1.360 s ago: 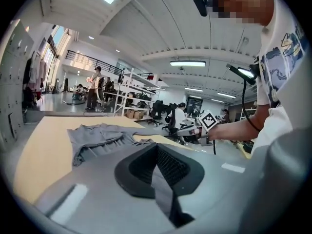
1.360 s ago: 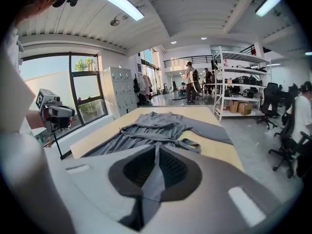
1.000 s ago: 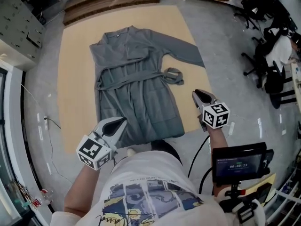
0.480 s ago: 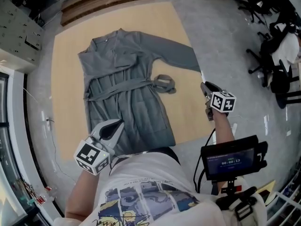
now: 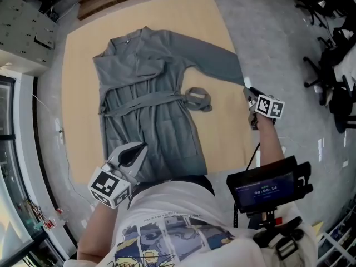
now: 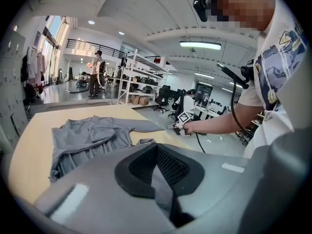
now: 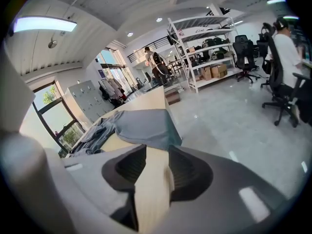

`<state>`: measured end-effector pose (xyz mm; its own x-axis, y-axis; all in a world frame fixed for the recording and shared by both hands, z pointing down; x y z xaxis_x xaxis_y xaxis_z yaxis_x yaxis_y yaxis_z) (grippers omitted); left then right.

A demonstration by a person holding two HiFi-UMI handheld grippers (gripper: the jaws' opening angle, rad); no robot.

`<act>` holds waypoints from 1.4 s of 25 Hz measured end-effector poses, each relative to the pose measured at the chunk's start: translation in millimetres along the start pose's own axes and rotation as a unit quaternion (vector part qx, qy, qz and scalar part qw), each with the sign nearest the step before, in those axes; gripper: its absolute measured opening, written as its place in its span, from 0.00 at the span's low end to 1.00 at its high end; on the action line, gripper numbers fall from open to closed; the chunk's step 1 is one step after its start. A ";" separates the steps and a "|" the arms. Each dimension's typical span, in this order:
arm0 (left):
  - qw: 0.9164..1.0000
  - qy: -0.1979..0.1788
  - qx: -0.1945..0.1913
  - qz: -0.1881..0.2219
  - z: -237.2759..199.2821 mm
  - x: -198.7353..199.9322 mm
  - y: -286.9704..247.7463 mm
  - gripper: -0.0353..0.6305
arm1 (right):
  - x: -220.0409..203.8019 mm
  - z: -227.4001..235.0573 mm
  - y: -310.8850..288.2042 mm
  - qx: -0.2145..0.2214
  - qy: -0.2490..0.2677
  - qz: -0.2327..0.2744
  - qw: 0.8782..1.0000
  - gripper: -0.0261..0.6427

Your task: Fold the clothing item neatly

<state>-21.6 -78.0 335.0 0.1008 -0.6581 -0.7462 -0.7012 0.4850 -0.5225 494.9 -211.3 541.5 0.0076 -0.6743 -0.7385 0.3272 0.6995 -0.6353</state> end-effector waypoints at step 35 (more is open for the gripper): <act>0.998 0.061 0.025 -0.010 2.2 -24.9 -4.0 0.06 | 13.9 26.6 -51.3 0.012 -0.073 0.033 0.997 0.08</act>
<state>-19.7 -62.2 354.8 0.0260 -0.7323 -0.6805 -0.6635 0.4966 -0.5597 503.3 -262.8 569.9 0.1670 -0.6562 -0.7359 0.3438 0.7383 -0.5803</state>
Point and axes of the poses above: the fingertips, and each gripper's own axes: y backward along the fingers, z to its right, x out of its top, the point moved 10 cm from there along y, backward along the fingers, and after that the axes turned 15 degrees about y, right-handed, at the moved point
